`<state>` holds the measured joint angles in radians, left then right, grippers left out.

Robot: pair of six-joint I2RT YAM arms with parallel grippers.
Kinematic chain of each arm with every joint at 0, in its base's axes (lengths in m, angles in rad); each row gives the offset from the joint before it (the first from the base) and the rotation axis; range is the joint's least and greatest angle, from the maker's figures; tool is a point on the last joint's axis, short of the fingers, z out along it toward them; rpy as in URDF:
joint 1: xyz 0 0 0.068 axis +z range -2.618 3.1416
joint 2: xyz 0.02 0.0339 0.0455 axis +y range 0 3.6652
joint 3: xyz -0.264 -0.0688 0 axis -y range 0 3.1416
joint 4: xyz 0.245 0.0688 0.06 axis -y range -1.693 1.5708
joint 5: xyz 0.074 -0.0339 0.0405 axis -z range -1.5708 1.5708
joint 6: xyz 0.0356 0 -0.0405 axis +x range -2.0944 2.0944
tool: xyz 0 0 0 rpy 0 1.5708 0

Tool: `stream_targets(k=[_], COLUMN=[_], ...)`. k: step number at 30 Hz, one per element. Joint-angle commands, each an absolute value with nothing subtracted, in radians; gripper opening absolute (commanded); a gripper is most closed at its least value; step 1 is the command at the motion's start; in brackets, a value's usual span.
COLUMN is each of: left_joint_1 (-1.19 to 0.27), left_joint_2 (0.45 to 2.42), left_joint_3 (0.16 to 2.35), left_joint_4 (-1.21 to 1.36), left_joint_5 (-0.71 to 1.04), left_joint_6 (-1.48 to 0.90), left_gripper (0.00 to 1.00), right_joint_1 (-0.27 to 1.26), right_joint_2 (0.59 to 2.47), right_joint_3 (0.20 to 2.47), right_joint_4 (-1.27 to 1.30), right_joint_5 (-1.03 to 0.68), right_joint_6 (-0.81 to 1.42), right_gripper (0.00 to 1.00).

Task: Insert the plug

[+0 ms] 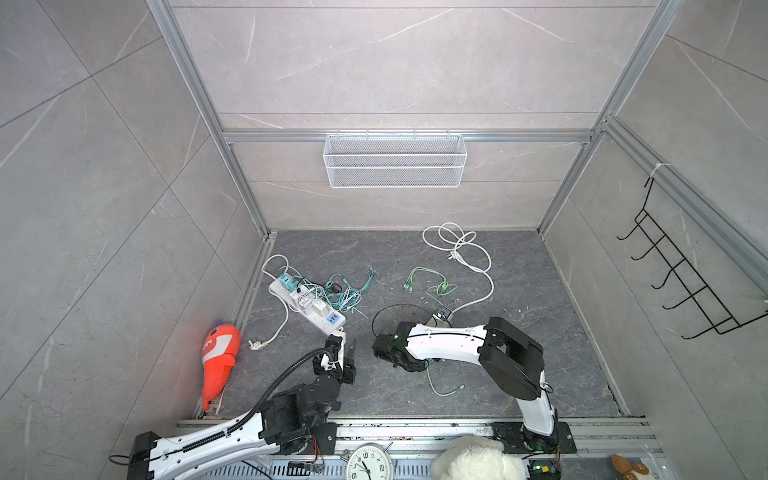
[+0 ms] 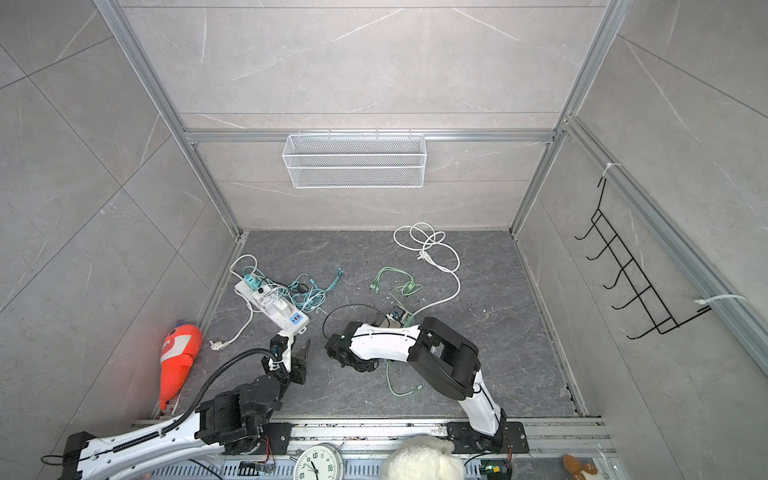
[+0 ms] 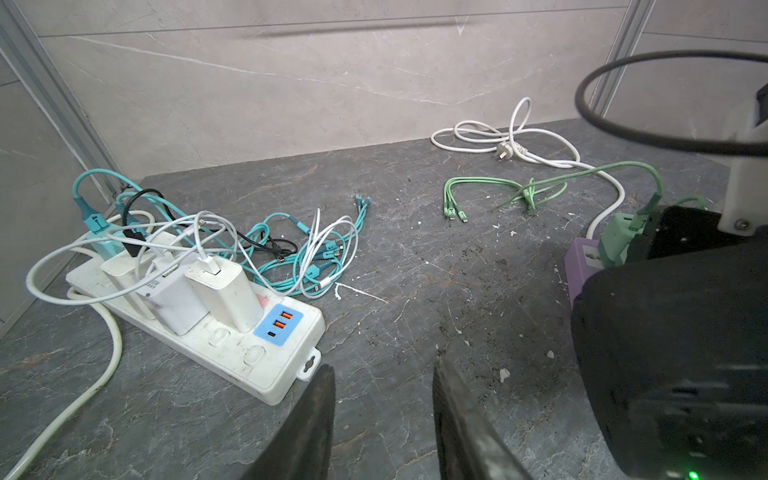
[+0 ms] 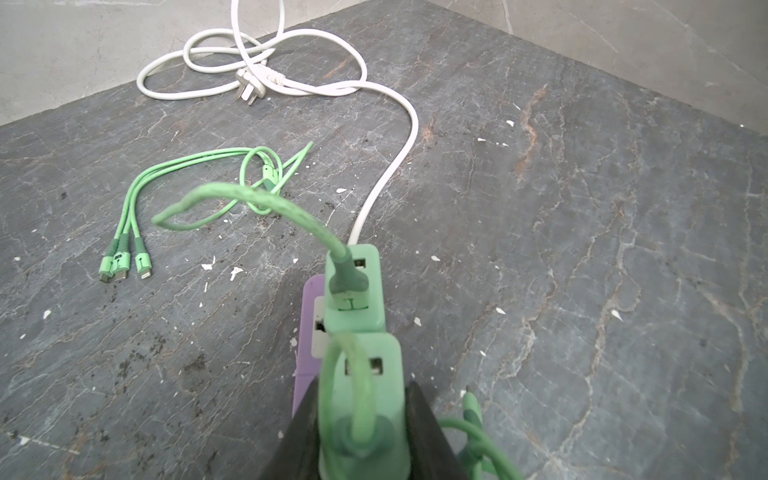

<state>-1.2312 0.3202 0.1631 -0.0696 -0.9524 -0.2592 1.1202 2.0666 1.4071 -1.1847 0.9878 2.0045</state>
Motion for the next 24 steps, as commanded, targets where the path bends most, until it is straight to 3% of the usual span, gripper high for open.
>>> stream_targets(k=[1,9,24], left_joint_1=[-1.238,-1.238,-1.237], left_joint_2=[0.275,0.254,0.268], left_joint_3=[0.215,0.265,0.282], left_joint_4=[-0.137,-0.208,-0.179], left_joint_5=[-0.995,-0.968,-0.903], left_joint_6=[-0.289,-0.289,-0.219], left_gripper=[0.42,0.42,0.42], right_joint_1=[1.137,1.14,1.137], right_joint_2=[2.145,2.246,2.221], right_joint_3=[1.448,1.635,1.553], right_joint_4=[-1.216,-1.381,-1.348], right_joint_5=[0.823,0.783,0.781], right_joint_6=[2.074,2.133,2.186], right_gripper=[0.0,0.0,0.0])
